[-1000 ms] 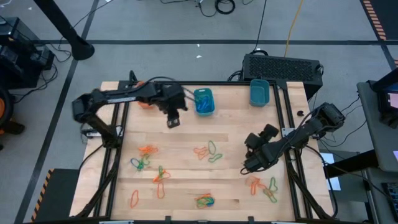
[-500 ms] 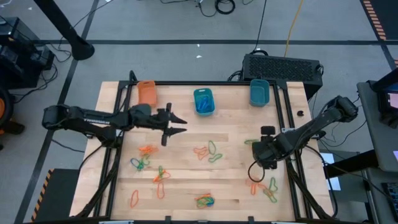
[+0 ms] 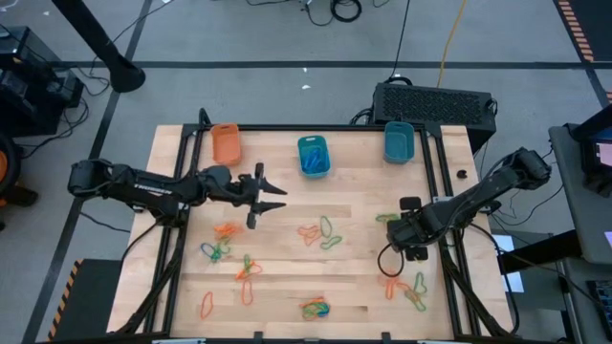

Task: Sort rubber bands into baskets
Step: Put the blue rubber band into the light blue bin

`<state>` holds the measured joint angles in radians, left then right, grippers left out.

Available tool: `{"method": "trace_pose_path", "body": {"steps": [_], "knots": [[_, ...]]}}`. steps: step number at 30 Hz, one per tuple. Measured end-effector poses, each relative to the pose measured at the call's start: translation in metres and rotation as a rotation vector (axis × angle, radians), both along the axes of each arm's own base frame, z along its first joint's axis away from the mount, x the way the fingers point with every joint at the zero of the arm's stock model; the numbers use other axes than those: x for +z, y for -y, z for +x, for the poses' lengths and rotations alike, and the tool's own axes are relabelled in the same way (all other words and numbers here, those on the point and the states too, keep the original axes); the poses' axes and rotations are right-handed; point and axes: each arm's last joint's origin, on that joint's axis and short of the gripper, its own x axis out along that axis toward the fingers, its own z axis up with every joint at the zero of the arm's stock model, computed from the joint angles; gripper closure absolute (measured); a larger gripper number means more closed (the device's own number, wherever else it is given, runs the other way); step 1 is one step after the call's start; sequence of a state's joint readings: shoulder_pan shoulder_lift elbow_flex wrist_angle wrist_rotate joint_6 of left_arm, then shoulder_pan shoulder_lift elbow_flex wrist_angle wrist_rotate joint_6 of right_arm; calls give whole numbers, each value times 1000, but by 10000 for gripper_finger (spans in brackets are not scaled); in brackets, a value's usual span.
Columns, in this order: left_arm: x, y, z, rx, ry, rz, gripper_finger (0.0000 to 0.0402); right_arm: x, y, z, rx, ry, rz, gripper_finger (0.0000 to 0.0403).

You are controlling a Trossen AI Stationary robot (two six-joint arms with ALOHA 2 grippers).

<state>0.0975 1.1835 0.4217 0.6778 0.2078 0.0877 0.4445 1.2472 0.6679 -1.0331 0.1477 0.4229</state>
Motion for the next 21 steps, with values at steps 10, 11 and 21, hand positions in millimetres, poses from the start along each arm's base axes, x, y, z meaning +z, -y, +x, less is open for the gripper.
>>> {"method": "trace_pose_path", "body": {"steps": [10,11,21], "knots": [[0,0,0,1,-2,26,246,-1,-2,4,-56,48,14,257],[0,0,0,1,-3,26,246,-3,-2,4,-64,49,14,257],[0,0,0,2,-2,24,246,-29,-2,4,-95,-13,-21,257]]}}
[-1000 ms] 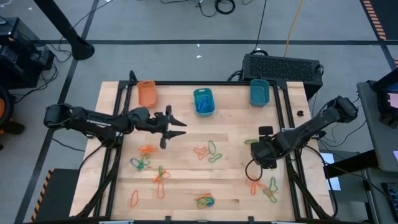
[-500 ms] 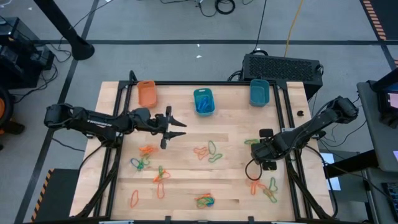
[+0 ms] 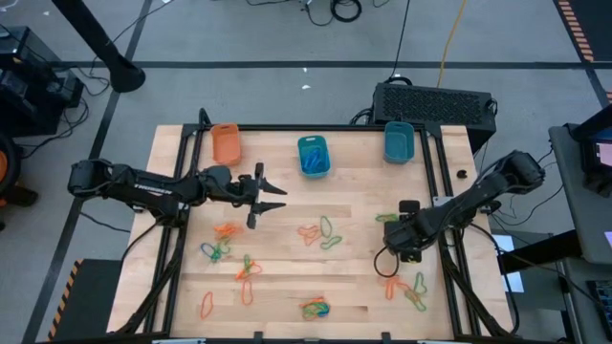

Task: Sort rubber bands into baskets
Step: Put the blue rubber band into the light blue bin

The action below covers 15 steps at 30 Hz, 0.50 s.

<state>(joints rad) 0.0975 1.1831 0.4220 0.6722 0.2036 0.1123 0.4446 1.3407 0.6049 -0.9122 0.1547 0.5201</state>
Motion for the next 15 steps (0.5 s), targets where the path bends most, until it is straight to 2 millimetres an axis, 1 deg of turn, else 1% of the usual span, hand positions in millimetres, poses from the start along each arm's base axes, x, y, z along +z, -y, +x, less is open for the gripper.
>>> {"method": "trace_pose_path", "body": {"steps": [2,6,15], "knots": [[0,0,0,0,0,0,246,-6,0,-1,1,-26,-11,257],[0,0,0,1,0,0,246,-9,0,1,6,-41,-20,257],[0,0,0,1,0,0,246,-3,0,1,-21,-58,-30,257]]}}
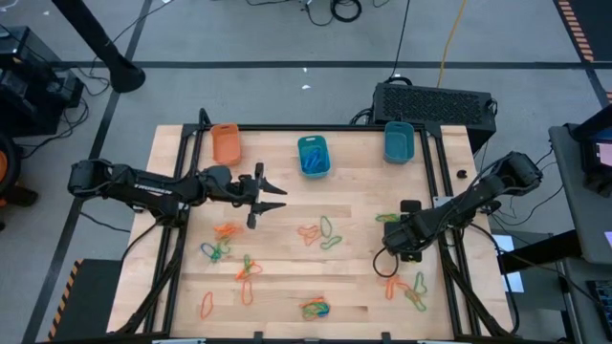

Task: Sort rubber bands into baskets
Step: Put the blue rubber band into the light blue bin

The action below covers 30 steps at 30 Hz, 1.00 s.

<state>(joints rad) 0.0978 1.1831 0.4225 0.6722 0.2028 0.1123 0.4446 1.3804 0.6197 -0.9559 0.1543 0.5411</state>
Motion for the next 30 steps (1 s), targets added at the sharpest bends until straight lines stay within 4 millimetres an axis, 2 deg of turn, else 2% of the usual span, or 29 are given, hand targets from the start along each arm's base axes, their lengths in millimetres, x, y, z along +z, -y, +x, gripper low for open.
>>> {"method": "trace_pose_path", "body": {"steps": [7,21,26,30], "knots": [[0,0,0,0,0,-1,246,1,0,0,-47,1,-8,280],[0,0,0,0,-1,-1,246,1,-2,1,-57,1,53,396],[0,0,0,0,-2,-1,246,7,-4,5,-118,12,52,400],[0,0,0,-1,-2,-1,246,21,-6,9,-184,12,41,401]]}}
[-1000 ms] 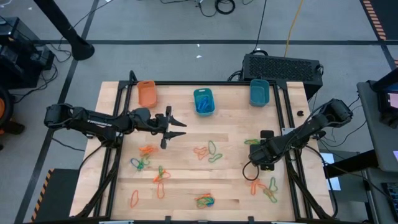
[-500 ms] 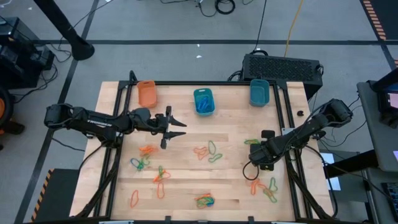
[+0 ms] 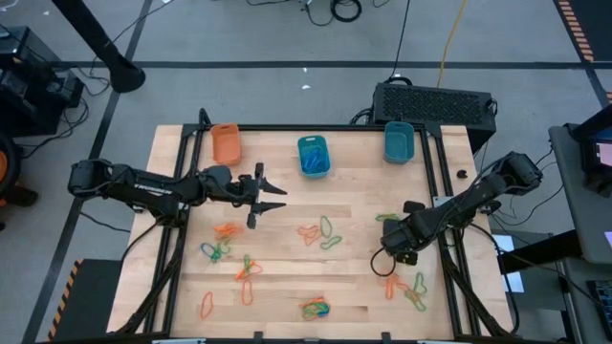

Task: Sort rubber bands into baskets
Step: Put the blue rubber band into the light blue bin

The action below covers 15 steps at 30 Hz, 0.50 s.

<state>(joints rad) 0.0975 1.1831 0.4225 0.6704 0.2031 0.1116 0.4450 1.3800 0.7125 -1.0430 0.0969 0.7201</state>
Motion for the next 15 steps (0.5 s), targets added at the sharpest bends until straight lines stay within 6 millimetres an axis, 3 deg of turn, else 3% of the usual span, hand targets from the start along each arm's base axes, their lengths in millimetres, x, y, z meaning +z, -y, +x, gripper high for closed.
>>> {"method": "trace_pose_path", "body": {"steps": [7,15], "knots": [[-1,0,0,0,-5,-1,246,24,2,-5,-162,-113,-66,402],[-1,0,0,0,-7,-1,246,28,-4,9,-148,25,-27,402]]}}
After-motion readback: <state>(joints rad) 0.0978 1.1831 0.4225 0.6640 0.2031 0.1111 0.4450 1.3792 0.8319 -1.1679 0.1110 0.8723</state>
